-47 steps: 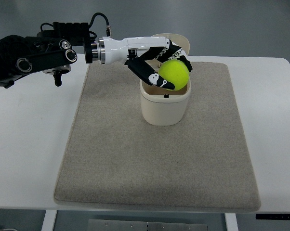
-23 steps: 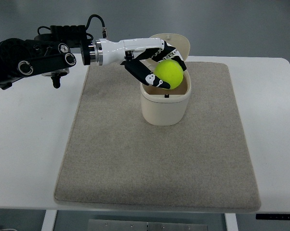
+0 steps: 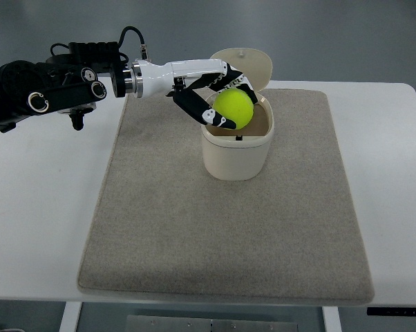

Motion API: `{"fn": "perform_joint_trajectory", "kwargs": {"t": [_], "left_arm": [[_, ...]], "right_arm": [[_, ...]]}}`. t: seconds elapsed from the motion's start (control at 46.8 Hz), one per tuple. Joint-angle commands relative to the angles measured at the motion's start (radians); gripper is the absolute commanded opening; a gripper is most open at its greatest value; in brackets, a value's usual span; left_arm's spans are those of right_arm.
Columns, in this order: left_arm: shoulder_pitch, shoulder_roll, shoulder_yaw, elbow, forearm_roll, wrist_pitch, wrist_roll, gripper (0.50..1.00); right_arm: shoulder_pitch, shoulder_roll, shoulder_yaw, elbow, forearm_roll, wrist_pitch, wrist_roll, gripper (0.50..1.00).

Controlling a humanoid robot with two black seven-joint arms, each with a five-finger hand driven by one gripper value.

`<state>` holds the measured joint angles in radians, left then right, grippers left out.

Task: Put tennis ball into box with left hand
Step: 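Open the left hand fingers to release the ball into the bin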

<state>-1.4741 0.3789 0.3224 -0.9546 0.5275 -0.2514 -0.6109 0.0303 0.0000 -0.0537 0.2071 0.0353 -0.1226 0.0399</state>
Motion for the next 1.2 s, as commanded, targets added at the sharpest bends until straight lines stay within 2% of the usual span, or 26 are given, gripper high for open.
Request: {"fn": "perform_joint_trajectory", "kwargs": {"t": [0.0, 0.321, 0.534, 0.941, 0.983, 1.048, 1.112, 1.176], "left_arm": [[0.003, -0.003, 0.0, -0.001, -0.001, 0.007, 0.0, 0.5], [0.014, -0.012, -0.002, -0.001, -0.009, 0.023, 0.0, 0.5], [0.015, -0.015, -0.003, -0.004, -0.015, 0.075, 0.0, 0.5], [0.017, -0.015, -0.005, -0.007, -0.015, 0.087, 0.0, 0.5], [0.017, -0.015, -0.006, -0.009, -0.015, 0.098, 0.0, 0.542], [0.017, -0.015, -0.006, -0.013, -0.015, 0.11, 0.0, 0.578], [0.017, -0.015, -0.008, -0.015, -0.017, 0.116, 0.0, 0.647], [0.017, -0.017, -0.009, -0.015, -0.017, 0.121, 0.0, 0.681]], "right_arm": [[-0.001, 0.0, 0.0, 0.0, 0.0, 0.0, 0.0, 0.901], [-0.001, 0.0, 0.0, 0.0, 0.0, 0.0, 0.0, 0.901], [-0.001, 0.0, 0.0, 0.0, 0.0, 0.0, 0.0, 0.901], [-0.001, 0.0, 0.0, 0.0, 0.0, 0.0, 0.0, 0.901], [-0.001, 0.0, 0.0, 0.0, 0.0, 0.001, 0.0, 0.901], [-0.001, 0.0, 0.0, 0.0, 0.0, 0.0, 0.0, 0.901], [-0.001, 0.0, 0.0, 0.0, 0.0, 0.0, 0.0, 0.901], [-0.001, 0.0, 0.0, 0.0, 0.0, 0.0, 0.0, 0.901]]}}
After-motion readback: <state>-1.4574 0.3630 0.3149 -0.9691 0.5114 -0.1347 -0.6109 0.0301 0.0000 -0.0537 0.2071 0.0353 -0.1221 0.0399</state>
